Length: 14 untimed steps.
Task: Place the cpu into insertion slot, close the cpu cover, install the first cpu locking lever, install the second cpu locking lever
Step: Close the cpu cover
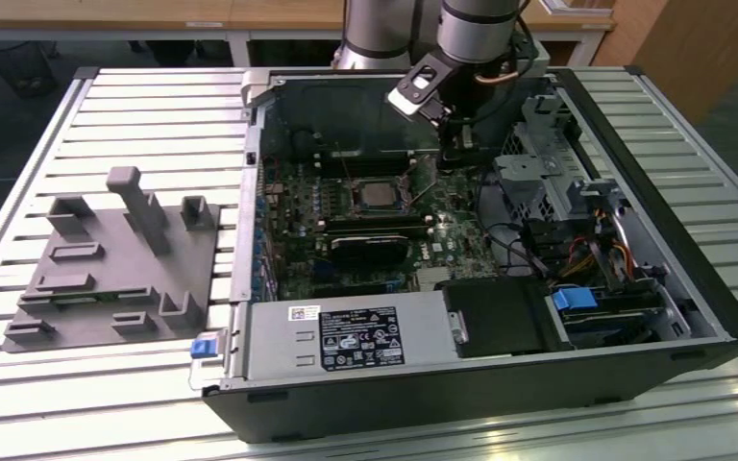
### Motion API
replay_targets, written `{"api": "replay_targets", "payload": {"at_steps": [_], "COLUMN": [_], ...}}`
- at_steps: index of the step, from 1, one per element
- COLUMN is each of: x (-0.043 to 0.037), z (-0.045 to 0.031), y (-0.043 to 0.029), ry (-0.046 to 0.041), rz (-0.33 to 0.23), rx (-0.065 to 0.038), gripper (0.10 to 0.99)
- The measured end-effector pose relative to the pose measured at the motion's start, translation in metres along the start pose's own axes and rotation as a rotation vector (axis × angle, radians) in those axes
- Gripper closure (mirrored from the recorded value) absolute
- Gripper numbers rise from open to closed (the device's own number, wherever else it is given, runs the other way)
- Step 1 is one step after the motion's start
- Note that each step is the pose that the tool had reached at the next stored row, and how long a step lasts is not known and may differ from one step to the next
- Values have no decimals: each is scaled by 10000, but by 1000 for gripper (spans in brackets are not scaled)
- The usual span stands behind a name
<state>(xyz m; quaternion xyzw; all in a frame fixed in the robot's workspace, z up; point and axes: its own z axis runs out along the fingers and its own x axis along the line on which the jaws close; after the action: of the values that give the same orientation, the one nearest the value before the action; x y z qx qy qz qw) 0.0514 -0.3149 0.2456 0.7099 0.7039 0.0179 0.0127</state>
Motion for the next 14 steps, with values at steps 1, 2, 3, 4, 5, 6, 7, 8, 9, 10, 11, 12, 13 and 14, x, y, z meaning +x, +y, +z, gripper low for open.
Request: {"api": "replay_targets", "payload": {"at_steps": [1, 2, 3, 4, 5, 6, 7, 8, 9, 10, 11, 12, 13, 14], "x": [0, 0, 0, 0, 0, 0, 0, 0, 0, 0, 0, 0, 0, -1], "z": [0, 0, 0, 0, -1, -1, -1, -1, -1, -2, -2, -2, -2, -2], "y": [-1, -1, -2, -3, -6, -11, -18, -23, -27, -31, -36, -44, -51, -54], "ry": [-1, -1, -1, -1, -1, -1, -2, -1, -1, -1, -2, -1, -1, 0], "rz": [0, 0, 1, 1, 3, 2, 1, 1, 1, 1, 0, 1, 2, 2], "rx": [0, 0, 0, 0, 0, 0, 0, 0, 0, 0, 0, 0, 0, 0], "gripper": [980, 980, 980, 980, 980, 980, 980, 980, 980, 980, 980, 980, 980, 980]}}
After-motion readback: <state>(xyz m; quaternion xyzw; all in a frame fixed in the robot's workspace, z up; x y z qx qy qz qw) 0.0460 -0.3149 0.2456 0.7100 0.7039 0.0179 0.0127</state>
